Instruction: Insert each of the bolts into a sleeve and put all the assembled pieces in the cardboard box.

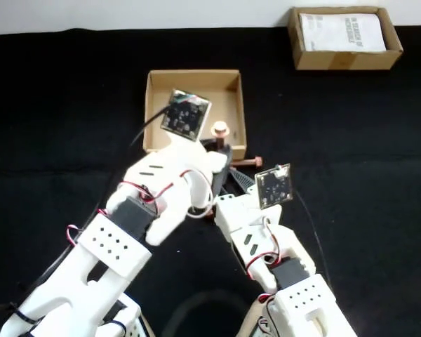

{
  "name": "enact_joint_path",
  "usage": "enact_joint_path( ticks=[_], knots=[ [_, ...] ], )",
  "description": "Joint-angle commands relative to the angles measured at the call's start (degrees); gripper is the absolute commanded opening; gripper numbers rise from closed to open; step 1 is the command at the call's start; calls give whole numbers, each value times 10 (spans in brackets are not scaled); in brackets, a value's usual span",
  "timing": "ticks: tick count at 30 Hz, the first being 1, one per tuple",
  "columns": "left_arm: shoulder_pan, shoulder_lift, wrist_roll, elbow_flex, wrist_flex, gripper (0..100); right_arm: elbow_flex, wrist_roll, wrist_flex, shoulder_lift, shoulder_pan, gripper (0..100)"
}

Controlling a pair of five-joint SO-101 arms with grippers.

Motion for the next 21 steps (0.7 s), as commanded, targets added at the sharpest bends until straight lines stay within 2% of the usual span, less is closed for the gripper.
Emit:
enact_joint_path(
  ticks=[1, 7, 15, 21],
  knots=[
    [18, 0, -1, 8, -19, 8, -36, -4, -8, -13, -3, 8],
    [20, 0, -3, 34, -66, 8, -36, -4, -8, -13, -3, 8],
    [16, 1, -5, 53, -90, 8, -36, -4, -7, -13, -3, 8],
    [2, 55, -5, 49, -146, 8, -37, -4, -7, -14, -4, 8]
  ],
)
